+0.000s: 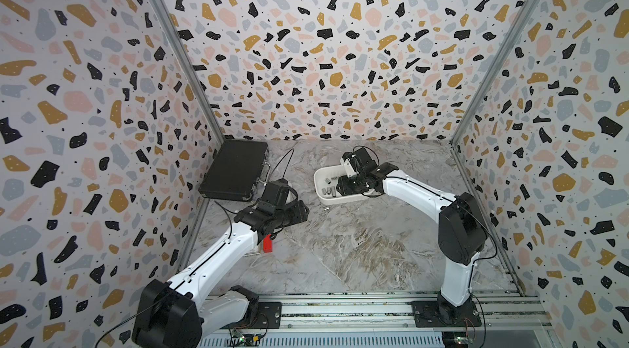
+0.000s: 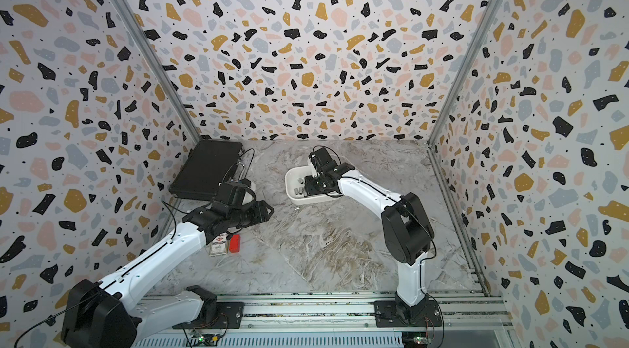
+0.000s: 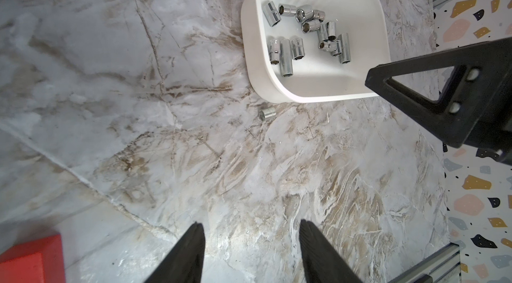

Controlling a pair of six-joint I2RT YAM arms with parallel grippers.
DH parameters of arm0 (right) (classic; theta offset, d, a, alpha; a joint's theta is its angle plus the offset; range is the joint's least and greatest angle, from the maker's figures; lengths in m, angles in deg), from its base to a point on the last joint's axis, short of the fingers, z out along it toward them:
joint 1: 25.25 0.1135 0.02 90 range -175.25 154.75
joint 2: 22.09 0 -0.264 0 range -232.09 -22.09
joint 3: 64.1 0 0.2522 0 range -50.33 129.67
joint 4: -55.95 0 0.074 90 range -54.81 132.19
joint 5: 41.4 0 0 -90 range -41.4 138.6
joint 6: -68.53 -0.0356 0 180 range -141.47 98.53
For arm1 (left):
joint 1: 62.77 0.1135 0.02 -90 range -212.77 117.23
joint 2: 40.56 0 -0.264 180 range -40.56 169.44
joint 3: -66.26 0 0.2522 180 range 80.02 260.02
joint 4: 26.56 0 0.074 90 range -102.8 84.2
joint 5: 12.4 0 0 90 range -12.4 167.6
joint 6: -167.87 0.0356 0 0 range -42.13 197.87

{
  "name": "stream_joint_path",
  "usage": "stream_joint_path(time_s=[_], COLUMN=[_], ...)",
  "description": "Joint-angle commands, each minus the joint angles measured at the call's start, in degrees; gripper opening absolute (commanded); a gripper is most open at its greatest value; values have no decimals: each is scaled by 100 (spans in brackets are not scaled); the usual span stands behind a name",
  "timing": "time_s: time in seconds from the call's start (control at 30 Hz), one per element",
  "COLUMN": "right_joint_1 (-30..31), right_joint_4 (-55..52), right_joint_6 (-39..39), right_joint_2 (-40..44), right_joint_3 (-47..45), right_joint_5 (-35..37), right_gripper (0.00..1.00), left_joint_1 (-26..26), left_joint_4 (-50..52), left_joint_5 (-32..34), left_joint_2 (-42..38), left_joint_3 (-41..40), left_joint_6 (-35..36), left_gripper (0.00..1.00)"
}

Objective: Put the socket on the desktop into the storage box
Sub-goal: Pick up the socket head at the center of the board.

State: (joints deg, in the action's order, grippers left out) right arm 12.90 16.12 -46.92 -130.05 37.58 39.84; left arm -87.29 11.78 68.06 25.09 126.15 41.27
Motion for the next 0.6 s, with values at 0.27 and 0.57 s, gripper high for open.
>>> stream_joint_path(time_s=[0.27, 0.57], right_joint_1=[17, 17], right_joint_4=[377, 391], right_joint_6=[-93, -149], right_joint_2=[1894, 3256], right_joint_3=[-1826, -3113], right_joint_5=[47, 7], right_gripper=[45, 47], left_joint_1=[-498, -1032], left_joint_4=[-120, -337], left_joint_5=[730, 1384], left_joint_2=[418, 808], left_joint_3=[331, 411], left_joint_6=[160, 92], left_gripper=[58, 59])
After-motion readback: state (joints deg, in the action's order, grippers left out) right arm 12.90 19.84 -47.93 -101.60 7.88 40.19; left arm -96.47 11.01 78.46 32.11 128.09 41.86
